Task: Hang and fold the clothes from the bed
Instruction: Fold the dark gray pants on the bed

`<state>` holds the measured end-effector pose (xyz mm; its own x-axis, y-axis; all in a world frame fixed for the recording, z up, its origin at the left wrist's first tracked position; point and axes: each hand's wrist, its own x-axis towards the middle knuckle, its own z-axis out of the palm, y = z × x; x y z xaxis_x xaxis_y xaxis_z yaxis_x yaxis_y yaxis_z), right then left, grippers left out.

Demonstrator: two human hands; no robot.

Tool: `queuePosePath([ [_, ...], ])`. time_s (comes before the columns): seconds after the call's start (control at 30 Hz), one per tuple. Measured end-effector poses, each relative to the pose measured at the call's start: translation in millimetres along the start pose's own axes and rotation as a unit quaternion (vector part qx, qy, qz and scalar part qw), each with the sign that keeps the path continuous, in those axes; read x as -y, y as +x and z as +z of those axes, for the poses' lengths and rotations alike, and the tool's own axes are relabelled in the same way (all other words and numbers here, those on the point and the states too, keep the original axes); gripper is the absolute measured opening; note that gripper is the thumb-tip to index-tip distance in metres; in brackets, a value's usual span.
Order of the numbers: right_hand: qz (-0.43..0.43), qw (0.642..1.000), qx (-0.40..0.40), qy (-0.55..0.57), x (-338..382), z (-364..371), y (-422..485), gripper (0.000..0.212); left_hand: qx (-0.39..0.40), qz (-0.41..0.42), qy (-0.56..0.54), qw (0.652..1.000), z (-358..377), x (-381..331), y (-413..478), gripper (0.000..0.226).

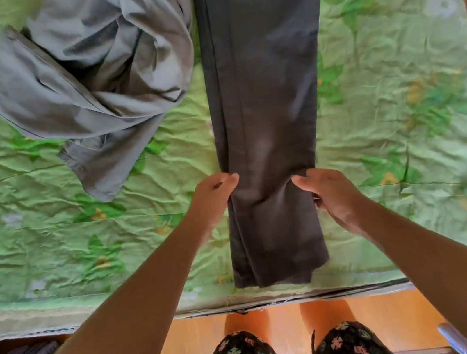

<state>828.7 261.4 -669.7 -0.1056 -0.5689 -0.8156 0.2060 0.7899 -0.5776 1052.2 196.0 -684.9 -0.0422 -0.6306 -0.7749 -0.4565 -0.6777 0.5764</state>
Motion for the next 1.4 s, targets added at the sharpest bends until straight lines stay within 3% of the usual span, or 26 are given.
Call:
queuePosePath([
  [0.07,-0.010,0.999,-0.031,0.042,18.5,-1.8,18.6,0.032,-0.009,0.023,-0.033,0.999,0.1,-30.2,23.8,0.029],
  [0.17,-0.013,0.995,-0.016,0.095,32.0,-0.6,32.0,0.035,-0.006,0.026,-0.056,0.998,-1.5,-65.9,64.3,0.033],
  [0.3,0.097,0.986,0.023,0.131,9.9,2.8,11.3,0.015,0.072,-0.031,-0.001,0.997,-3.0,-65.9,82.4,0.049],
  [0.4,0.162,0.984,0.039,0.060,-20.9,2.3,-8.2,0.020,0.103,-0.055,0.014,0.993,-2.8,-62.9,59.5,0.031],
  [0.57,0.181,0.983,0.042,0.000,-52.4,0.8,-18.2,0.013,0.168,-0.101,0.019,0.980,-9.5,-30.3,31.0,0.022],
  [0.73,0.154,0.984,0.067,-0.060,-62.9,-5.7,-23.5,0.013,0.076,-0.062,-0.027,0.995,-17.6,10.8,19.0,0.023],
  [0.83,0.126,0.990,0.059,0.007,-47.8,-6.3,-16.5,0.017,0.086,-0.041,-0.008,0.995,-19.8,12.9,21.9,0.016],
  [0.97,0.035,0.993,0.005,0.112,-4.8,-5.0,13.1,0.018,0.062,-0.010,-0.074,0.995,-17.7,-13.0,36.2,0.005],
  [1.07,-0.010,0.992,-0.016,0.122,26.1,-0.7,36.1,0.013,0.000,0.032,-0.102,0.994,-14.2,-32.1,58.4,0.020],
  [1.17,-0.032,0.992,-0.030,0.120,51.5,2.8,56.2,0.013,-0.051,0.054,-0.094,0.993,-11.3,-44.9,75.9,0.022],
  [1.33,-0.034,0.990,-0.101,0.087,75.8,-6.6,85.7,0.011,-0.042,0.019,-0.066,0.997,-18.6,-49.6,88.6,0.023],
  [1.4,-0.035,0.989,-0.095,0.108,88.7,-10.1,94.9,0.012,-0.028,0.014,-0.055,0.998,-20.1,-59.1,95.1,0.019],
])
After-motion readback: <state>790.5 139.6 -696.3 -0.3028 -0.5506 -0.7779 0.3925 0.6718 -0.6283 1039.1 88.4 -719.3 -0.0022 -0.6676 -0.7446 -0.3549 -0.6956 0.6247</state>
